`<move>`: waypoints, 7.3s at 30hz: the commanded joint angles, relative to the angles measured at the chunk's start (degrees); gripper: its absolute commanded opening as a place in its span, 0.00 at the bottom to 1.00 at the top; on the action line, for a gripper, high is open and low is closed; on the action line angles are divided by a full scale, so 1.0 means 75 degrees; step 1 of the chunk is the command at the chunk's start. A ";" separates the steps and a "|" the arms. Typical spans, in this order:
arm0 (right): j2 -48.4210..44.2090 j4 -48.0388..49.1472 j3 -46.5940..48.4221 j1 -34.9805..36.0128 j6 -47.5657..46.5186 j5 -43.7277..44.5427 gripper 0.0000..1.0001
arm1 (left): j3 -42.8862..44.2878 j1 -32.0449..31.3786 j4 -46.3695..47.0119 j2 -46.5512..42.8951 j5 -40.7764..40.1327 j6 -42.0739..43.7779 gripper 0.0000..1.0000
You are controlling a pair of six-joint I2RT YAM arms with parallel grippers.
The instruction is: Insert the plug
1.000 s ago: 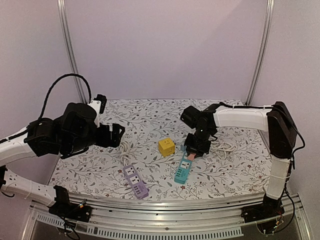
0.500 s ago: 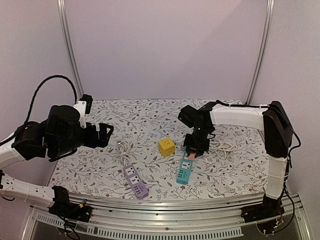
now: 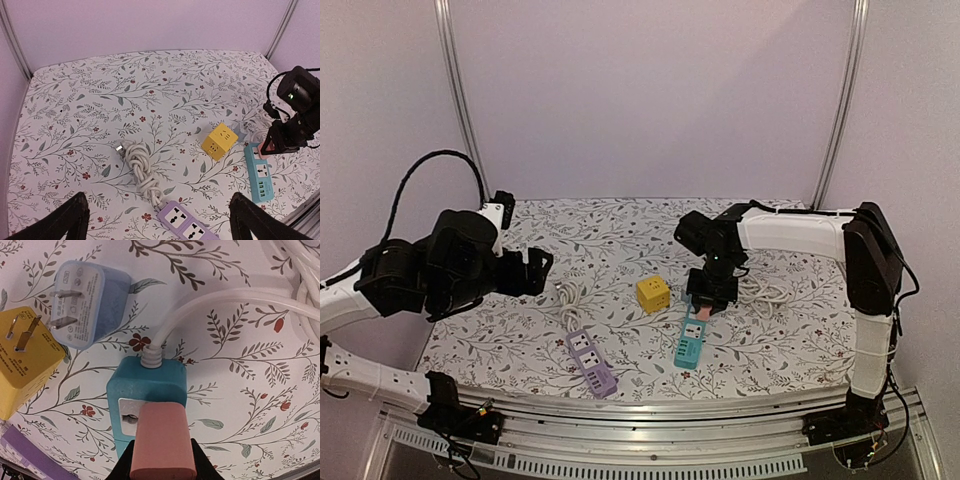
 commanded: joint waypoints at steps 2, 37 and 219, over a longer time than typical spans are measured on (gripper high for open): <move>0.2464 0.0497 -0.1943 -0.0072 -0.0433 -0.0105 0.00 | 0.0382 0.0079 -0.0199 0.0218 -0.0043 -0.0120 0.97; 0.0225 -0.1894 0.2340 -0.0396 -0.0792 0.1201 0.45 | 0.1458 0.0095 0.0735 0.1708 0.0355 0.1494 0.99; -0.3765 0.9159 -0.0217 -0.2151 0.0528 -0.6925 0.35 | 0.6080 0.2471 0.6710 0.6807 0.9841 -0.4495 0.00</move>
